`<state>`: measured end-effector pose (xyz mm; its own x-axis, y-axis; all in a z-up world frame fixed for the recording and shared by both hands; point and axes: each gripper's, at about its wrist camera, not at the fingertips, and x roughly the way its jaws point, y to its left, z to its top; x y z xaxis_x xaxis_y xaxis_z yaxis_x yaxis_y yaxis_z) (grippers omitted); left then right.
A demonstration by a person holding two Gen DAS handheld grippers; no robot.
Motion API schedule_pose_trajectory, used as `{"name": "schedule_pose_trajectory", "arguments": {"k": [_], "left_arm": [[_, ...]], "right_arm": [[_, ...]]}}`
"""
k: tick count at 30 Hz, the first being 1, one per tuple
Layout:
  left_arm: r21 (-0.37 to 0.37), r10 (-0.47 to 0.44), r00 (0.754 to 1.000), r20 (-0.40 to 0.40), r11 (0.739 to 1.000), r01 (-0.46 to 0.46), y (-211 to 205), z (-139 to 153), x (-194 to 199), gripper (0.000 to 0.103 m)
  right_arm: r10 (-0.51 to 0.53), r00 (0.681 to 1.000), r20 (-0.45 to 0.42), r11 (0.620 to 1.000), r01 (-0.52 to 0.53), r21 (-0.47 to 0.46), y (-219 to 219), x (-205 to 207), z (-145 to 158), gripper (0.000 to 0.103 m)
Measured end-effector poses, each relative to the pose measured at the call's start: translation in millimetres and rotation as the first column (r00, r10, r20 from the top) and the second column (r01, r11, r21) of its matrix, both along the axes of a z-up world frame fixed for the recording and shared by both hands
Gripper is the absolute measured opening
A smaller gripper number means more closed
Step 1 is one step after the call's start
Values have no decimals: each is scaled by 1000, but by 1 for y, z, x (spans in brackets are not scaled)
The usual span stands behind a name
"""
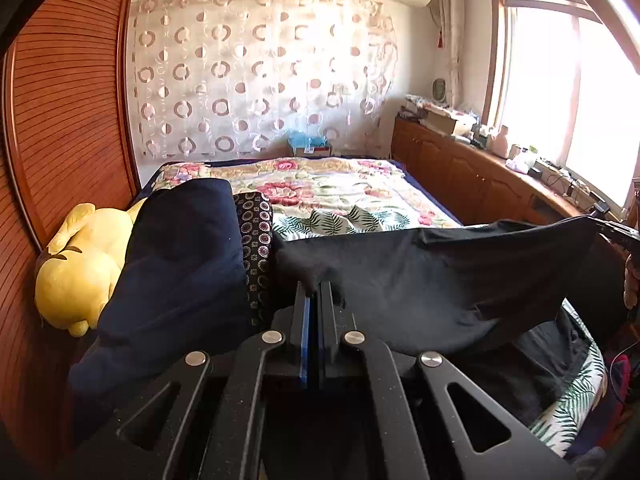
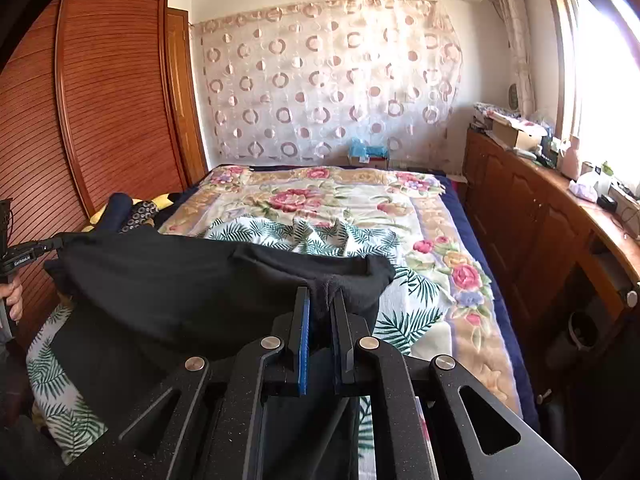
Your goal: Fold small clothes
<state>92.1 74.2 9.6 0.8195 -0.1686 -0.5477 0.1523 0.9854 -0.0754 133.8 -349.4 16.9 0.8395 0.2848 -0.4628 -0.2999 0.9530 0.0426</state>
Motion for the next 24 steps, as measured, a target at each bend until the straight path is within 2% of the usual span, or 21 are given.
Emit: {"name": "schedule_pose_trajectory", "arguments": {"k": [7,10,18,21,24], "left_arm": [[-50,-2,999,34,999,4,9,15,-38,3],[-32,-4,1000,28,999,5,10,14,-46,3],[-71,34,990,-138,996,-44,30,-58,-53,3],[-113,31,986,-166,992,-50,32,-72,-54,3],[-115,21,988,-151,993,-39,24,-68,-52,3]], "right_arm": [[3,999,34,1000,-4,8,-6,-30,5,8],[3,999,42,1000,-4,16,-10,-40,3,9],[-10,994,-108,1000,13,26,-13,-27,-62,9],[10,992,-130,999,-5,32,0,-11,-69,9],[57,992,-112,998,-52,43,22,9,-61,9]]}}
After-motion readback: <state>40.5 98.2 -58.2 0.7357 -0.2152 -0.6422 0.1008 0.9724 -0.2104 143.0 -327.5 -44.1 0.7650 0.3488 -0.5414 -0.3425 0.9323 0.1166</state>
